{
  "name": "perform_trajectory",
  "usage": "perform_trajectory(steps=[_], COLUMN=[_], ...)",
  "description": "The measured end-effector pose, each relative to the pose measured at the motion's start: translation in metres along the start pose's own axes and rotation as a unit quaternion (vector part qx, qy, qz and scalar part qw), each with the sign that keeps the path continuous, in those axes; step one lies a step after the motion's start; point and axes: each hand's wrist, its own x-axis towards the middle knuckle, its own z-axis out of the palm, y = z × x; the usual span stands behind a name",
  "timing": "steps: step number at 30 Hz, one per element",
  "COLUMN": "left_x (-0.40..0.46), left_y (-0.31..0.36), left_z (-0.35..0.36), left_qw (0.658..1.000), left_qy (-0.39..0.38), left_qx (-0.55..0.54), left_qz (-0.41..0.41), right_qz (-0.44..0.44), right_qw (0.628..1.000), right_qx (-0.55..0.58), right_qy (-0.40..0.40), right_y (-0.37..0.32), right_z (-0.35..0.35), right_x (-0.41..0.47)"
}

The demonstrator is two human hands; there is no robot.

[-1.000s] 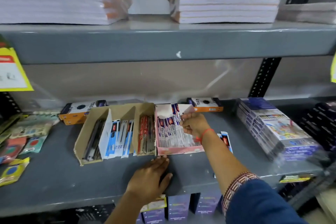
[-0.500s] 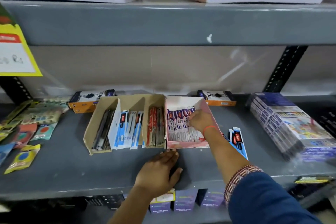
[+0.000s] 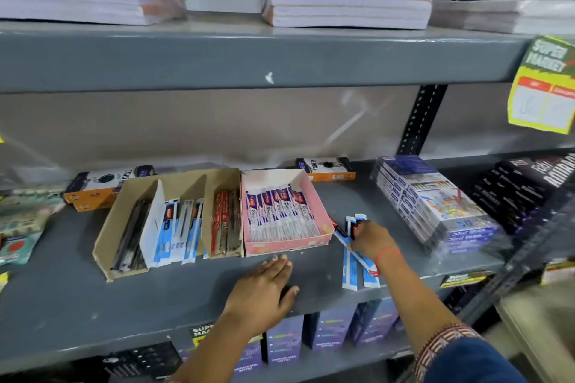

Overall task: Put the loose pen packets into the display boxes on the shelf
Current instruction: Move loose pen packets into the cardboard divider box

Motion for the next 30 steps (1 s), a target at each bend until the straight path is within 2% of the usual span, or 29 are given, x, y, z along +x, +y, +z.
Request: perform_trajectory(steps=[3, 13, 15, 18, 21, 24, 27, 30], left_x=[0.005, 0.004, 0.005, 0.002, 0.002, 0.003, 0.003, -0.001], left_y=[0.002, 0.002, 0.001, -0.002, -0.003, -0.003, -0.002, -0.002], left_z=[0.006, 0.005, 0.003, 0.010, 0.013, 0.016, 0.015, 0.009], left_qw=[1.000, 0.999, 1.000, 1.000, 0.998, 0.998, 0.999, 0.999], left_qy=[-0.017, 0.017, 0.015, 0.010, 0.061, 0.066, 0.038, 0.022], left_qx=[0.004, -0.022, -0.006, 0.007, 0.016, 0.016, 0.001, -0.004], left_qz=[-0.001, -0.016, -0.019, -0.007, 0.001, 0.007, 0.004, -0.024], right_qz=[0.010, 0.012, -0.005, -0.028, -0.084, -0.104, -0.114, -0.123], right_qw=[1.000, 0.990, 0.964, 0.864, 0.808, 0.796, 0.795, 0.795], right_qx=[0.025, 0.143, 0.265, 0.500, 0.575, 0.586, 0.585, 0.580], right_qy=[-0.001, -0.008, -0.010, -0.056, -0.100, -0.111, -0.113, -0.127], right_y=[-0.001, -0.005, -0.006, -0.005, -0.003, -0.001, -0.002, -0.005], right_z=[0.000, -0.017, -0.022, -0.022, -0.019, -0.016, -0.016, -0.013], right_x=[0.001, -0.006, -0.008, -0.019, -0.031, -0.035, -0.038, -0.039])
